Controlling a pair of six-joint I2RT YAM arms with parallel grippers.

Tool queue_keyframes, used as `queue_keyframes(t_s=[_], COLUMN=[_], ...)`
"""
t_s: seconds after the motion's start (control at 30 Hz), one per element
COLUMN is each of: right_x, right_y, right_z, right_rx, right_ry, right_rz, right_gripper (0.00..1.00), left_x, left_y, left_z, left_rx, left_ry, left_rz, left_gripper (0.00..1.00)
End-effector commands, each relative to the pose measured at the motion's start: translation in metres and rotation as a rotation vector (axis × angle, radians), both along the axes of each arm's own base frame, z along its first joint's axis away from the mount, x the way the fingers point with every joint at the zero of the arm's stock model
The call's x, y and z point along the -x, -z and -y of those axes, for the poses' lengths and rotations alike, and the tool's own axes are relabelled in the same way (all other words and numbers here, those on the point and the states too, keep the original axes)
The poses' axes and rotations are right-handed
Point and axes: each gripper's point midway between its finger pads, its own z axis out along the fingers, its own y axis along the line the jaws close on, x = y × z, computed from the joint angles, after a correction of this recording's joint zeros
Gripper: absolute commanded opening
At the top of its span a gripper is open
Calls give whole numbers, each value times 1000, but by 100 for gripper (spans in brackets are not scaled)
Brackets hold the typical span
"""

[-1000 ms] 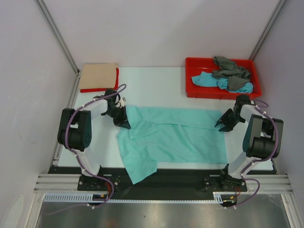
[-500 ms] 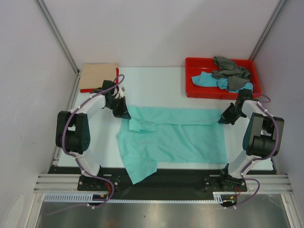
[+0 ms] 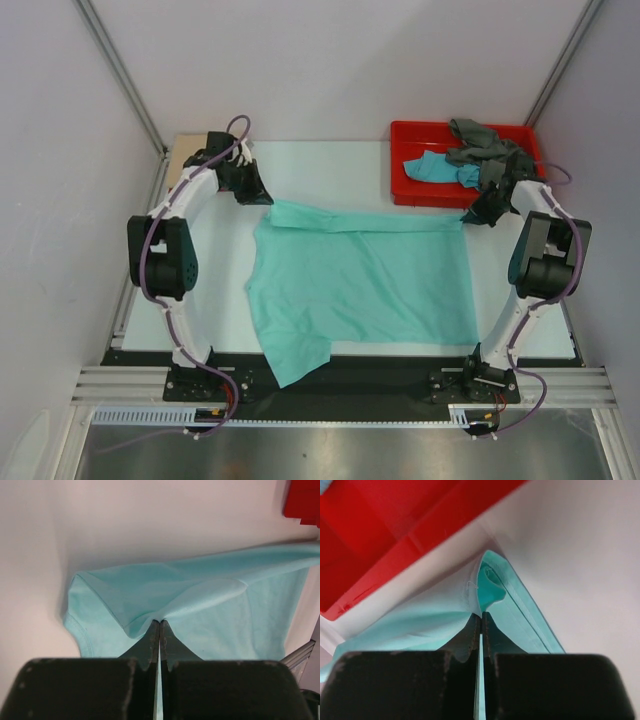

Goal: Fold and stack the t-shirts
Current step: Fold the tshirt

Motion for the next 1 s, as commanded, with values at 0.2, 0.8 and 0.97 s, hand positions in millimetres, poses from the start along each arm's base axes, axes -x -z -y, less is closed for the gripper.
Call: queue_keyframes(t_s=[0.2, 0.8, 0.97], right_x=[-40, -33, -9], right_y=[-21, -29, -24], right_z=[1, -5, -6], right_rx=[-29, -9, -2], right_ry=[-20, -56, -62], right_rz=[84, 66, 5], right_gripper=[0, 0, 0], left_x=[-42, -11, 19], left_y=[-26, -15, -3], left_z=[-6, -8, -9], left_rx=[34, 92, 85], left_ry=[-32, -21, 3], left_rz=[84, 22, -33], left_gripper=[0, 0, 0])
